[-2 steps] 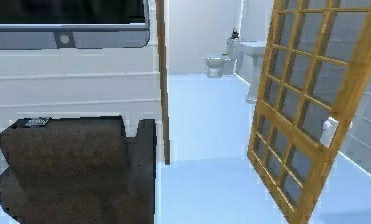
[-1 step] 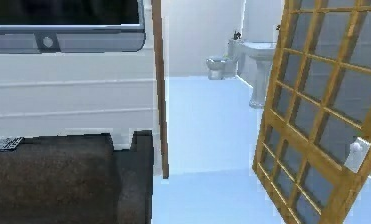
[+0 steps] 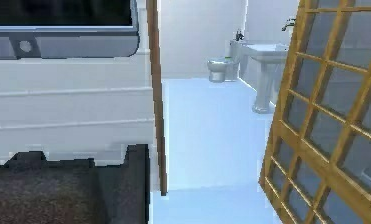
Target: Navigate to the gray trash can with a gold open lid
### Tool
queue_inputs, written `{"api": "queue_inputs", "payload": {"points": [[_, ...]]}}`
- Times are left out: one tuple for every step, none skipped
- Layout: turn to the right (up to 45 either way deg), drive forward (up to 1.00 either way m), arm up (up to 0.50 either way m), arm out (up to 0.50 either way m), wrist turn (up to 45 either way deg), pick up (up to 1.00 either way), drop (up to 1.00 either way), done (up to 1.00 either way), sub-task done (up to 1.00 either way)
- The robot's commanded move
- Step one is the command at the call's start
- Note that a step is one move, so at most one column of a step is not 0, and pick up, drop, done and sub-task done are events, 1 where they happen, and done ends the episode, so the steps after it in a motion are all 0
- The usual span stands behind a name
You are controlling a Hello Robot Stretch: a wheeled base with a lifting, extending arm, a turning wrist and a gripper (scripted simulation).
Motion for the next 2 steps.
{"api": "queue_inputs", "payload": {"points": [[45.0, 0.0, 0.0, 0.0, 0.0, 0.0, 0.0, 0.0, 0.0], [9.0, 0.0, 0.0, 0.0, 0.0, 0.0, 0.0, 0.0, 0.0]]}}
